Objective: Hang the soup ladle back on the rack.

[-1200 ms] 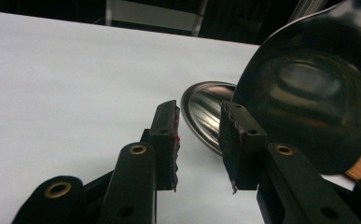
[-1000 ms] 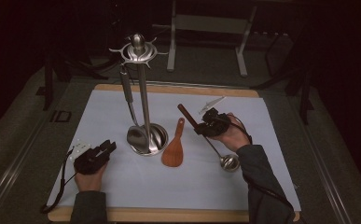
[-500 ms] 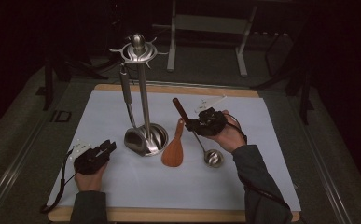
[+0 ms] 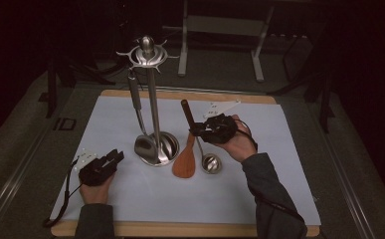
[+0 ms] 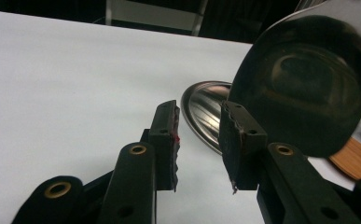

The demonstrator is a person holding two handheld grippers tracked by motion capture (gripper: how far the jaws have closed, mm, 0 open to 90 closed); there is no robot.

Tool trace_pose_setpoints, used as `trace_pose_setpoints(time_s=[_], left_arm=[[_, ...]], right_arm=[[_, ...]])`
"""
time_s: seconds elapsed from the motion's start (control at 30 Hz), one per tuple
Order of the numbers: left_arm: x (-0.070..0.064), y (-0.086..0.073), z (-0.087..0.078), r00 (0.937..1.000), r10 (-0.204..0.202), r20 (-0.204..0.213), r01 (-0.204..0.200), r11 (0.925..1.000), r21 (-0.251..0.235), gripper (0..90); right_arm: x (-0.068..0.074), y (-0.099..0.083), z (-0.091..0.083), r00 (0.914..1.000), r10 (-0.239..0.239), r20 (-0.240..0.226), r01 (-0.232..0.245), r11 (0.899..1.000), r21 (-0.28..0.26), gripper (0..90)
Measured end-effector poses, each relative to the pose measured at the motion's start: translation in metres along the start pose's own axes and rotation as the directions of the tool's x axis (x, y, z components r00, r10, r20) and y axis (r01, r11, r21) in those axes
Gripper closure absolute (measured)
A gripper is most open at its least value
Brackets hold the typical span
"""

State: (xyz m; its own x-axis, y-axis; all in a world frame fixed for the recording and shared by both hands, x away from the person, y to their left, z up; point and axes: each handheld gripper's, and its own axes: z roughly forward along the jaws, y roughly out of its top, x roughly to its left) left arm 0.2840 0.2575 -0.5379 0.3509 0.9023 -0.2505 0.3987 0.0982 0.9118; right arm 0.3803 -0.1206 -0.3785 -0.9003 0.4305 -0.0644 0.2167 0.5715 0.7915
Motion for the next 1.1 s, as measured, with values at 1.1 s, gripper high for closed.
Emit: trace_pose_setpoints(time_s=[1.1], left_arm=[[0.0, 0.0, 0.0, 1.0, -0.002, -0.001, 0.002, 1.0, 0.0, 67.7]], right_arm=[[0.018, 0.041, -0.02, 0.9997, 0.01, 0.02, -0.007, 0.986, -0.169, 74.3]])
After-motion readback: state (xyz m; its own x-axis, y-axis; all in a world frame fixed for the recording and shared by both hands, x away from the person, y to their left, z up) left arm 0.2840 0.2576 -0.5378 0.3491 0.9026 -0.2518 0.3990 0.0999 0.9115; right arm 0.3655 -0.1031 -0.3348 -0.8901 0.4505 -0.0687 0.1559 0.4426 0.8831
